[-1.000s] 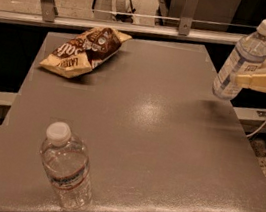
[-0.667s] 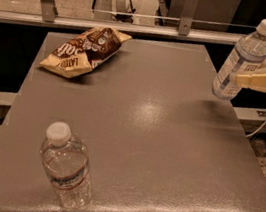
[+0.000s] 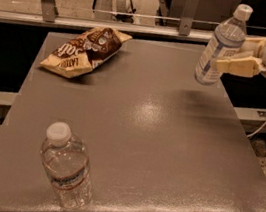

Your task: Move blue plastic bottle near brown chip bag

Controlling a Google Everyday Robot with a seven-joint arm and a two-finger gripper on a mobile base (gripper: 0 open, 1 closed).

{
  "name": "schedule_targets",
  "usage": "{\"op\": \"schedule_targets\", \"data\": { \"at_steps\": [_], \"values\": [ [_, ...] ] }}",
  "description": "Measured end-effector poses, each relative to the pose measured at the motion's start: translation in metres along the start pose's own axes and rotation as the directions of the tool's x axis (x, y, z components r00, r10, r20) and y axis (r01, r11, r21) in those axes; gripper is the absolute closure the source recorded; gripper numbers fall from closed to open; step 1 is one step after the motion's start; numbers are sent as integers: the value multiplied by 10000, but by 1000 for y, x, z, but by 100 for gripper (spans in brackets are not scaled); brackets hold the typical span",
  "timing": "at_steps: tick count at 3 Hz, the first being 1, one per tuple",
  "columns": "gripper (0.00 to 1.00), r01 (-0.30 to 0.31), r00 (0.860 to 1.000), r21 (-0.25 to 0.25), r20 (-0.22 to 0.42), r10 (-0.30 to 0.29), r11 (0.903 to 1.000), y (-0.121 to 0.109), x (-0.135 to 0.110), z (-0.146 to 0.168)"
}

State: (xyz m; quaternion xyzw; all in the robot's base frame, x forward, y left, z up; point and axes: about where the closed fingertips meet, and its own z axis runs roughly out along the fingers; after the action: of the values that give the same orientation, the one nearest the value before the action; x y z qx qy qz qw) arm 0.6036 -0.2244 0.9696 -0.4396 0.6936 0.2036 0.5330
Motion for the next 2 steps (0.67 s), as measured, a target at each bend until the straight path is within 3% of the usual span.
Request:
{"op": "schedule_targets", "data": {
  "at_steps": [2],
  "values": [
    [100,228,9989,-179,408,-221,9996,6,-32,74]
  ]
}}
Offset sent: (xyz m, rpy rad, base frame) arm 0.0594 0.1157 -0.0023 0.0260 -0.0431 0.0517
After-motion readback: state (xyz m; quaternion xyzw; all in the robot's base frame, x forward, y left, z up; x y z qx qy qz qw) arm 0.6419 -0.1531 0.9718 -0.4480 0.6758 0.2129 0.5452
